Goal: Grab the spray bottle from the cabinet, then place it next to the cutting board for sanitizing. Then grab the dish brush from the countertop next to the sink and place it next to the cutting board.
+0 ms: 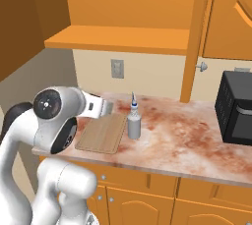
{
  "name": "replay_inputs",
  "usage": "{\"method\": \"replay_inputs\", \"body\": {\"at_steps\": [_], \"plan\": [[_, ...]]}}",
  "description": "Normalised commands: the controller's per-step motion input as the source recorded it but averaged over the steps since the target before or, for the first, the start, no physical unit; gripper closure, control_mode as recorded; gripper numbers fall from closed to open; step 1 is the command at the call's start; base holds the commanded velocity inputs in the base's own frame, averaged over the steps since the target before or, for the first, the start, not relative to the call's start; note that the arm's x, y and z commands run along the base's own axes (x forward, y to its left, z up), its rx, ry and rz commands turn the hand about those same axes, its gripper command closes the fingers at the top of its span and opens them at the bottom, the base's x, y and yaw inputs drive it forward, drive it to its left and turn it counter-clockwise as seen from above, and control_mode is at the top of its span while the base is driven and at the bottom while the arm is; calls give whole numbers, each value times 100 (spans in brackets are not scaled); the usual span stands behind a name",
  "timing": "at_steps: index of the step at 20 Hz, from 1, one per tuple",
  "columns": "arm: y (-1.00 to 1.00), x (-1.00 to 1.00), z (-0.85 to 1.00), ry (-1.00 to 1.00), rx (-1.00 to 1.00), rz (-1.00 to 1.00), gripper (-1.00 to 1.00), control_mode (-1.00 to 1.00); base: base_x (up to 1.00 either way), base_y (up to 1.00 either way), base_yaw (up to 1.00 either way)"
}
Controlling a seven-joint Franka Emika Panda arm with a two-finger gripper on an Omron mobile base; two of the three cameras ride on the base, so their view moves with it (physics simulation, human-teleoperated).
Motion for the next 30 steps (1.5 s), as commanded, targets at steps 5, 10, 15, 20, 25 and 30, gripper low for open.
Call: {"method": "replay_inputs", "body": {"at_steps": [5, 10, 15, 20, 25, 30], "plan": [[31, -65, 40, -43, -5, 0, -100, -100, 0, 0, 0], [0, 0, 0, 0, 0, 0, -100, 100, -99, 0, 0], [0, 0, 0, 0, 0, 0, -100, 100, -100, -8, -8], [0, 0, 0, 0, 0, 0, -100, 100, -29, -43, -70], [0, 0, 0, 0, 0, 0, -100, 100, 0, 0, -100], [0, 0, 0, 0, 0, 0, -100, 100, 0, 0, -100]]}}
